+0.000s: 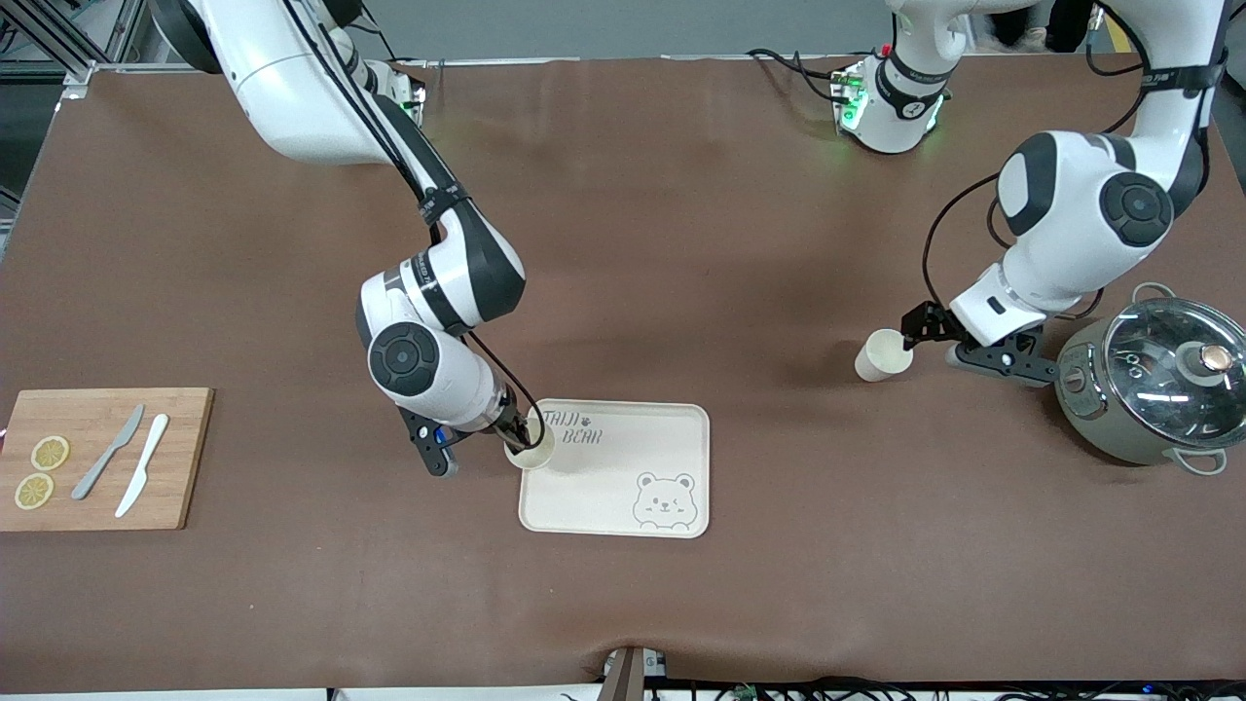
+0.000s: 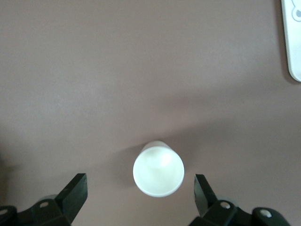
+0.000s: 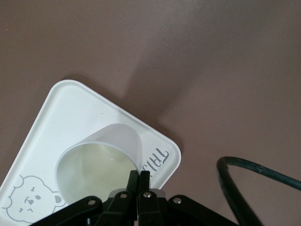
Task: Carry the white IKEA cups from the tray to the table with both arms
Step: 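Set the cup down and open the left gripper while the right carries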
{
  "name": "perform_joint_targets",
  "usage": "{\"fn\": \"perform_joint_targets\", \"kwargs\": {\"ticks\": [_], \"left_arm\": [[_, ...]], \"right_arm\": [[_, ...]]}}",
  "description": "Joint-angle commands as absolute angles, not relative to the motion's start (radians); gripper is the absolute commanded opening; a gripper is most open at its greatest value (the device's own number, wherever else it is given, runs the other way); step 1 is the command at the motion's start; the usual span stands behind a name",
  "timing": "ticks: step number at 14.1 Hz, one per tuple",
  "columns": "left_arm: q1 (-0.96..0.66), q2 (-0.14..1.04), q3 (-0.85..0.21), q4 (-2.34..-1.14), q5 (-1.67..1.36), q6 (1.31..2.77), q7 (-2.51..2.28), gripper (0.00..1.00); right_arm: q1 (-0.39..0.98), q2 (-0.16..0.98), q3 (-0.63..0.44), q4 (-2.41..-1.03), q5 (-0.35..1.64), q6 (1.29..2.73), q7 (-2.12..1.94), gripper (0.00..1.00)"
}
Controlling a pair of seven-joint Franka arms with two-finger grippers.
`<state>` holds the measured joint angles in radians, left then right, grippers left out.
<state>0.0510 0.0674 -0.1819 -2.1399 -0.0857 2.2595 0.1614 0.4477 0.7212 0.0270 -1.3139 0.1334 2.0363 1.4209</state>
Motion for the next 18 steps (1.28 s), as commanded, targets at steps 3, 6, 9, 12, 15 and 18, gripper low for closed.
{"fn": "perform_joint_targets", "kwargs": {"ticks": [3,6,9,12,15,18], "left_arm": [[0.067,-0.067,-0.186,-2.122,-0.100,2.085,0.153,1.00],[0.067,-0.103,-0.186,-2.073,-0.100,1.999,0.117,1.00],[0.067,-0.100,-0.187,-2.020,-0.100,1.950,0.110,1.00],[0.067,-0.091,-0.187,-1.982,-0.100,1.945,0.110,1.00],[0.067,-0.074,-0.187,-1.928,-0.100,1.916,0.103,1.00],[0.066,-0.049,-0.186,-1.846,-0.097,1.864,0.037,1.00]], "right_arm": [[0.399,0.669,0.037,-1.322,0.140,1.930,1.286,0.00],[0.358,0.606,0.035,-1.394,0.140,1.911,1.160,0.00],[0.296,0.510,0.034,-1.535,0.140,1.942,0.981,0.00],[0.233,0.424,0.035,-1.702,0.140,2.044,0.823,0.00],[0.207,0.384,0.032,-1.779,0.135,2.079,0.732,0.00],[0.126,0.344,0.032,-1.854,0.130,2.092,0.554,0.00]]}}
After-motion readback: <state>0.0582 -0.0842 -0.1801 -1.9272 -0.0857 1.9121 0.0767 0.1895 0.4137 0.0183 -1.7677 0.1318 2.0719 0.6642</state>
